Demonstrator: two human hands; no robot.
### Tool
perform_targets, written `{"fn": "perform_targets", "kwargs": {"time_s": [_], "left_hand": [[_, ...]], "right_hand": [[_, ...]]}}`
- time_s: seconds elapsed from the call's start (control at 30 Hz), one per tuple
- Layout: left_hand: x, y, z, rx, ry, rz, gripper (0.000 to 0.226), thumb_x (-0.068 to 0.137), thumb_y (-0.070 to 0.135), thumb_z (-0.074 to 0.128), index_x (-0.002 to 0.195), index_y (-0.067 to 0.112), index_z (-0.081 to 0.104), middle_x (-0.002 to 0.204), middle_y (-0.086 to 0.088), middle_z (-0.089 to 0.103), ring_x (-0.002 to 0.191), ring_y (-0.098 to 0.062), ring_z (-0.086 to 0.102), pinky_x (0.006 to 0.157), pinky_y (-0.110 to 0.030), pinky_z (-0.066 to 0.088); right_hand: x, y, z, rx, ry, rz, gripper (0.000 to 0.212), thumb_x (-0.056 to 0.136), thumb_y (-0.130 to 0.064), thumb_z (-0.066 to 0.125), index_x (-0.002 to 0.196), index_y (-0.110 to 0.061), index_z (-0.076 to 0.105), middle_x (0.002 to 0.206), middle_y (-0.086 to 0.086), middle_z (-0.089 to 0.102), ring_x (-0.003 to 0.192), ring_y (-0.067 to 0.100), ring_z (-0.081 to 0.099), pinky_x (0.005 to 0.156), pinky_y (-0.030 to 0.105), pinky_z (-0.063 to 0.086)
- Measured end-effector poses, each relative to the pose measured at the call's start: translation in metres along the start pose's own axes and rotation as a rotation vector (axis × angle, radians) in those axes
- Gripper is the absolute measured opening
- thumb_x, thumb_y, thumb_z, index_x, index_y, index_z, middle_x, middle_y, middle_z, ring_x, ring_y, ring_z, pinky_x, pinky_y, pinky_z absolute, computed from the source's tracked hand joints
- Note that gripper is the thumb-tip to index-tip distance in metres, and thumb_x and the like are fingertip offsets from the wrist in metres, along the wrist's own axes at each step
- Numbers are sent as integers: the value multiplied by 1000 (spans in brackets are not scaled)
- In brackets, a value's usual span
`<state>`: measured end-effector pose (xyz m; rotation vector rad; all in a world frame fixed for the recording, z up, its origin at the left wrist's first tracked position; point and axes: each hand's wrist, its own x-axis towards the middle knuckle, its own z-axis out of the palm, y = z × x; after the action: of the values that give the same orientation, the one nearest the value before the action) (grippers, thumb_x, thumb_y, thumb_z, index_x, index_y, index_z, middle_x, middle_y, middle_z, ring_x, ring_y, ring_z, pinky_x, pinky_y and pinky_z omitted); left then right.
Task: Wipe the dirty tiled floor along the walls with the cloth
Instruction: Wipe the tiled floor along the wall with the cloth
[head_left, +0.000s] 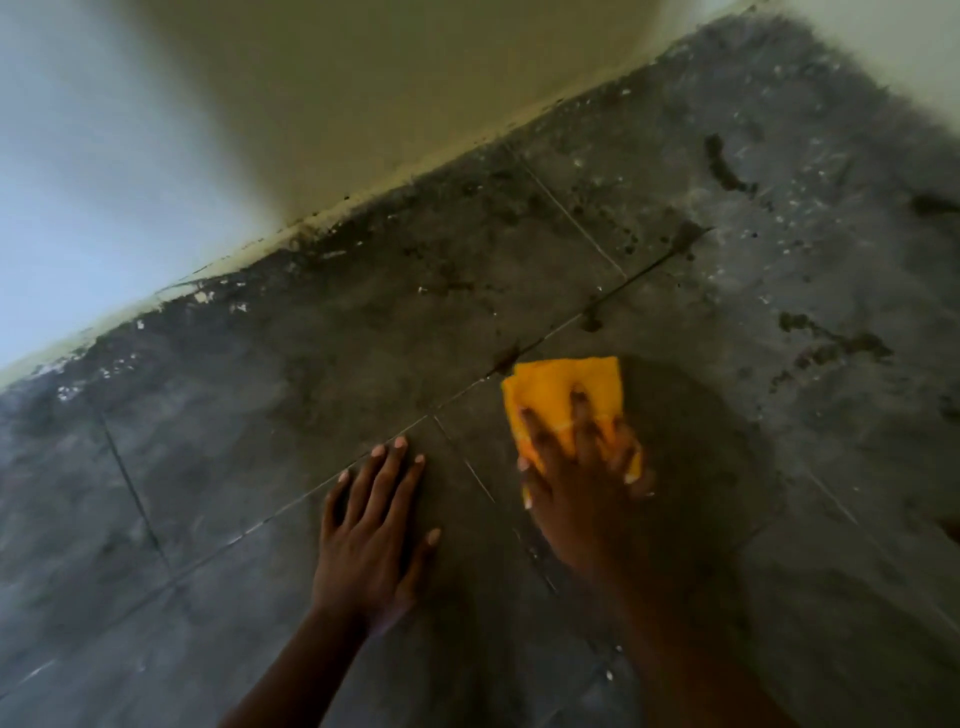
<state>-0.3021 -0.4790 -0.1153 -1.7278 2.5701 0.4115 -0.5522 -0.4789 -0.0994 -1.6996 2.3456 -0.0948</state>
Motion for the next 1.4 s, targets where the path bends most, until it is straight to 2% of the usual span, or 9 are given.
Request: {"fn": "perform_targets", "kwargs": {"time_s": [0.17, 0.27, 0.4, 0.57, 0.7, 0.87, 1.17, 1.3, 1.4], "left_hand": [[70, -17, -23, -127, 139, -52, 75, 101, 65, 33, 165, 26, 28, 148, -13, 44, 134, -36, 45, 112, -50, 31], [112, -33, -34, -93, 206, -136, 75, 104, 61, 29, 168, 22, 18, 172, -9, 19, 158, -31, 21, 128, -51, 17], [111, -39, -16, -75, 247, -133, 69, 107, 57, 27, 168, 28, 15, 177, 5, 7, 164, -15, 3, 133, -46, 5], [111, -35, -19, -115, 298, -184, 65, 107, 51, 34, 166, 26, 28, 176, 2, 15, 164, -16, 8, 131, -51, 15], [111, -35, -23, -107, 287, -224, 66, 106, 53, 30, 167, 27, 26, 177, 2, 13, 164, -17, 6, 131, -53, 12], [114, -39, -18, -92, 281, -203, 66, 106, 54, 27, 167, 28, 21, 177, 3, 8, 164, -15, 1, 133, -49, 5], [112, -36, -19, -100, 301, -215, 67, 107, 55, 26, 167, 27, 22, 177, 2, 10, 164, -18, 6, 131, -54, 11], [115, -39, -15, -71, 302, -216, 66, 107, 52, 28, 167, 26, 22, 177, 2, 10, 164, -16, 4, 132, -51, 7], [115, -39, -11, -59, 300, -214, 66, 107, 51, 29, 167, 26, 23, 177, 2, 10, 164, -16, 4, 132, -52, 9]], "right_hand": [[-44, 8, 7, -8, -5, -340, 56, 98, -65, 38, 149, -72, 17, 173, -17, 8, 151, 35, 27, 106, 66, 34], [-17, 25, 8, -30, 71, -174, 56, 97, -68, 29, 152, -68, 18, 173, -14, 11, 147, 38, 29, 107, 68, 31], [77, -25, 13, 22, 137, 30, 63, 99, -66, 30, 159, -54, 16, 172, -4, 17, 146, 42, 25, 106, 73, 27], [42, -48, 9, -43, 206, -174, 82, 97, -63, 48, 166, -30, 17, 160, 1, 45, 125, 38, 52, 96, 60, 38], [22, -11, 3, -107, 194, -152, 69, 93, -67, 50, 157, -46, 36, 160, 1, 45, 127, 40, 51, 99, 62, 33], [114, -51, 13, 35, 214, -145, 61, 96, -66, 47, 154, -49, 39, 174, 1, 13, 159, 42, 2, 117, 68, 7], [86, -19, 4, -12, 107, -338, 56, 93, -58, 41, 149, -55, 42, 169, -8, 30, 153, 30, 32, 105, 65, 32], [148, -70, 4, 113, 129, -129, 52, 100, -58, 40, 152, -51, 42, 172, -5, 21, 159, 35, 9, 113, 75, 13], [175, -117, 14, 111, 120, -169, 51, 102, -58, 43, 152, -50, 42, 173, -5, 17, 160, 36, 5, 114, 66, 5]]}}
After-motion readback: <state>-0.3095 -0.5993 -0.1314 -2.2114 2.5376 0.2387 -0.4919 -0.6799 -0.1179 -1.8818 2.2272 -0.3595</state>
